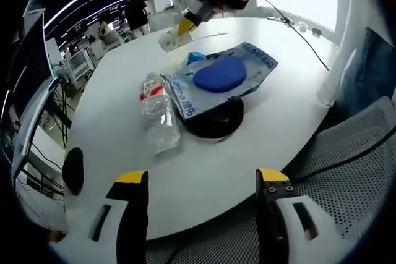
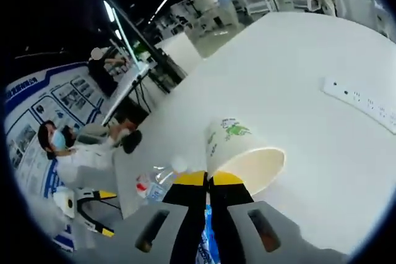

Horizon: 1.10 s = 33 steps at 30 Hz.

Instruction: Arrange the tabletop items into an orderly group along one side of the table until the central work area is clear of visible clutter.

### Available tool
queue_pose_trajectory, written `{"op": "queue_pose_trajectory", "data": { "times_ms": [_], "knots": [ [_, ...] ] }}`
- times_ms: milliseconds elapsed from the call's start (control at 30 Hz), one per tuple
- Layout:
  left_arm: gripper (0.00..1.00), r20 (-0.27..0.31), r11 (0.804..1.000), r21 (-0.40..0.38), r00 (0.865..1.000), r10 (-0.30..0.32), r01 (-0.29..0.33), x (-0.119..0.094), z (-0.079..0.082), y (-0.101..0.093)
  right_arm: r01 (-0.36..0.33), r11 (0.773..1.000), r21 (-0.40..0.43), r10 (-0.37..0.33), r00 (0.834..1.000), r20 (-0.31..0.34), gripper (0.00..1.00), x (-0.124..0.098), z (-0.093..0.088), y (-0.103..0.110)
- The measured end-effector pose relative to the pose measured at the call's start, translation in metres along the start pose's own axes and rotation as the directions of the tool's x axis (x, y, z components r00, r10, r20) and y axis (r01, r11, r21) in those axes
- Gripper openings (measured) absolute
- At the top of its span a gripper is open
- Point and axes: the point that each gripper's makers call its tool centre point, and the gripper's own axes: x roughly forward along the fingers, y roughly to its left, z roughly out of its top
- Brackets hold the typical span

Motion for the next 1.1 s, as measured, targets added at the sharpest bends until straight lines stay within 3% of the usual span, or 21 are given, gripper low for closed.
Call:
{"op": "queue_pose_trajectory", "data": {
  "times_ms": [167, 233, 400, 600, 667, 733, 867, 900, 1000, 1100],
  "knots": [
    [0.71, -0.003, 1.0, 0.005, 1.0, 0.0, 0.0, -0.001, 0.0, 0.0, 0.03, 0.999, -0.044, -0.031, 0.999, -0.017, 0.0, -0.017, 0.0, -0.016],
    [0.71, -0.002, 1.0, 0.005, 1.0, 0.002, -0.002, -0.001, 0.0, 0.001, 0.041, 0.999, -0.022, -0.041, 0.999, -0.012, 0.0, -0.024, 0.003, -0.023],
    [0.71, -0.007, 1.0, 0.008, 1.0, -0.001, 0.001, 0.0, 0.0, 0.0, 0.047, 0.999, 0.017, -0.048, 0.998, 0.028, 0.0, -0.046, 0.024, -0.038],
    [0.71, -0.013, 1.0, 0.013, 1.0, -0.002, 0.002, 0.001, -0.002, 0.0, 0.125, 0.978, -0.167, -0.13, 0.991, -0.017, 0.0, -0.075, 0.054, -0.065],
    [0.71, -0.012, 1.0, 0.011, 1.0, 0.001, 0.0, 0.001, -0.001, 0.001, 0.104, 0.981, -0.162, -0.111, 0.993, -0.032, 0.0, -0.076, 0.056, -0.063],
    [0.71, -0.016, 1.0, 0.01, 1.0, 0.004, -0.004, 0.001, -0.002, 0.001, 0.101, 0.983, -0.153, -0.109, 0.993, -0.046, 0.0, -0.074, 0.052, -0.064],
    [0.71, -0.019, 1.0, 0.013, 1.0, 0.002, -0.002, 0.001, -0.003, 0.001, 0.089, 0.951, -0.297, -0.14, 0.978, -0.155, 0.0, -0.066, 0.031, -0.065],
    [0.71, -0.021, 1.0, 0.016, 1.0, 0.003, -0.002, 0.001, -0.003, 0.0, 0.066, 0.934, -0.352, -0.142, 0.97, -0.196, 0.0, -0.06, 0.023, -0.061],
    [0.71, -0.026, 1.0, 0.012, 1.0, 0.001, -0.001, 0.001, -0.003, 0.0, 0.029, 0.923, -0.384, -0.125, 0.966, -0.228, 0.0, -0.052, 0.015, -0.052],
    [0.71, -0.033, 1.0, 0.012, 0.999, 0.002, -0.001, 0.002, -0.005, 0.001, 0.006, 0.929, -0.369, -0.102, 0.965, -0.241, 0.0, -0.043, 0.014, -0.046]
  ]
}}
